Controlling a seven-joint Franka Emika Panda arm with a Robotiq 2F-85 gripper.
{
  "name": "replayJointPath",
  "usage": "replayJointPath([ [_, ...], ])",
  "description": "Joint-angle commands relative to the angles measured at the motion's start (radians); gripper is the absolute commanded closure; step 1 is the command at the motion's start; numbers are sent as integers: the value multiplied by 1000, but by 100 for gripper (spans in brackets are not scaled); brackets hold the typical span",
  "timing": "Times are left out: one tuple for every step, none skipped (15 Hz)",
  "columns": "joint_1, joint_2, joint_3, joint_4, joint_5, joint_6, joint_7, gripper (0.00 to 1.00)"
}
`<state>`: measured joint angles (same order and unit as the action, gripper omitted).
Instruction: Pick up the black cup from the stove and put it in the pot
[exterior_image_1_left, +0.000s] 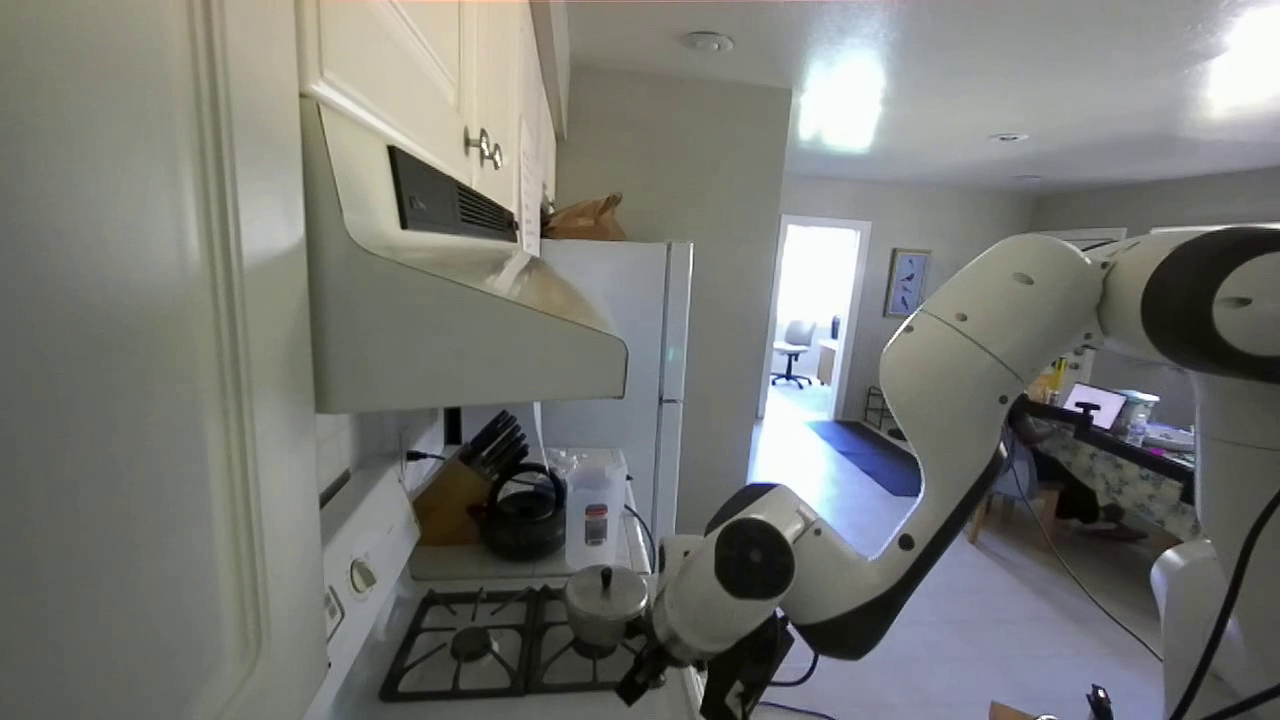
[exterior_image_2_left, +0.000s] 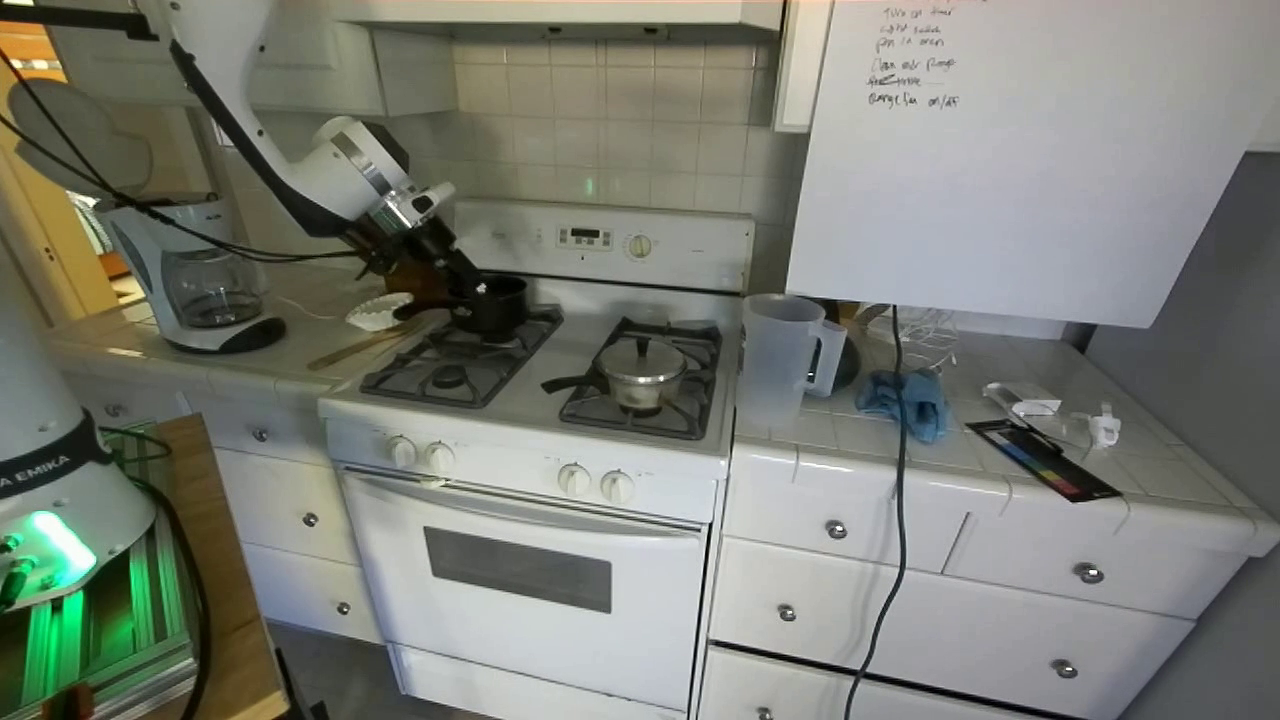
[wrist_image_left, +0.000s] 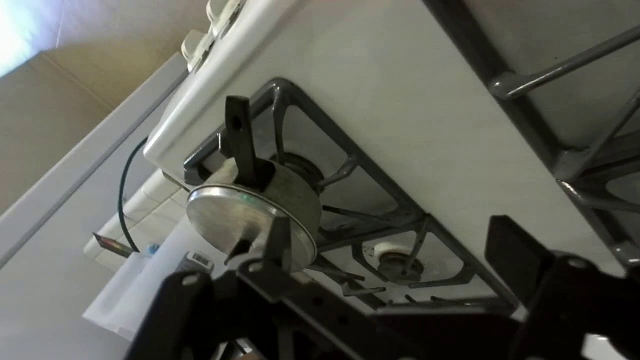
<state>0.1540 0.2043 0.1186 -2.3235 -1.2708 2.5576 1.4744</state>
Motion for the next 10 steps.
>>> replayJointPath([
  [-58, -140, -41, -144, -54, 189, 141, 0],
  [-77, -176, -60, -173, -69, 244, 140, 0],
  [-95, -206, -78, -200, -78, 299, 130, 0],
  [-114, -234, -97, -223, -93, 355, 116, 0],
  [-131, -261, -116, -244, -91, 405, 90, 0],
  [-147, -277, -134, -265, -82, 465, 28, 0],
  [-161, -293, -152, -283, -62, 512, -27, 0],
  [-173, -300, -173, -300, -47, 575, -101, 0],
  [-180, -307, -189, -318, -33, 615, -154, 0],
  [-184, -301, -208, -339, -18, 667, -230, 0],
])
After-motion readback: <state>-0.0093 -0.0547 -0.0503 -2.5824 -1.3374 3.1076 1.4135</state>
